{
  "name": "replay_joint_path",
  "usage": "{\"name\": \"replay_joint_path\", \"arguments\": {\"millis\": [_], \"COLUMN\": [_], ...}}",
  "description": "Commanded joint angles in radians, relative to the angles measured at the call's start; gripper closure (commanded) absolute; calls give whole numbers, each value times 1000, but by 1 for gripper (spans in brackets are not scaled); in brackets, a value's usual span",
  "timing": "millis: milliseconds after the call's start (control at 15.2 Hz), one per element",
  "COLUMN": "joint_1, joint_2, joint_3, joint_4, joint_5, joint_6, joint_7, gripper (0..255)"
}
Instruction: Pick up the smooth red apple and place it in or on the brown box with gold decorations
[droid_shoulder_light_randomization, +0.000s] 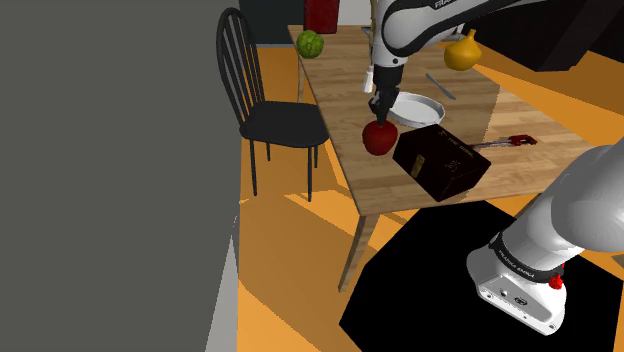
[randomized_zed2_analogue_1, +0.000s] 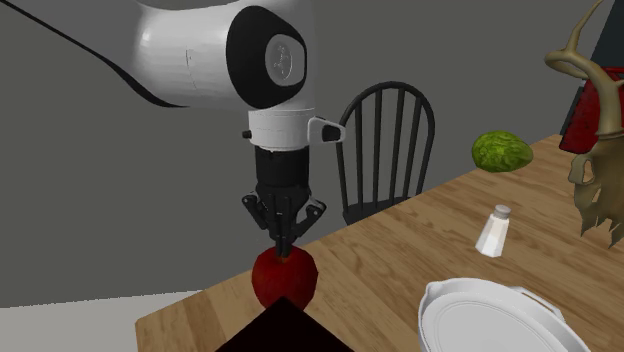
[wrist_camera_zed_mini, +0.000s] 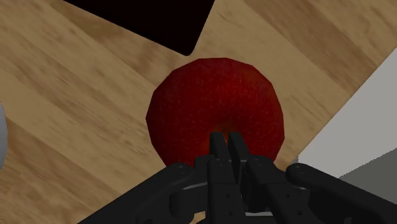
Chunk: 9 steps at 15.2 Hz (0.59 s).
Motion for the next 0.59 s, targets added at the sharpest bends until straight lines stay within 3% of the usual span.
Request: {"name": "replay_joint_path", "arguments": {"millis": [0,528], "joint_1": [0,1], "joint_2": [-10,-48], "joint_3": [0,1], "joint_4": [11,81], "joint_5": [0,1], "joint_6": [-21,-129], "joint_7": [-1,-4], "gripper": [255,255]}}
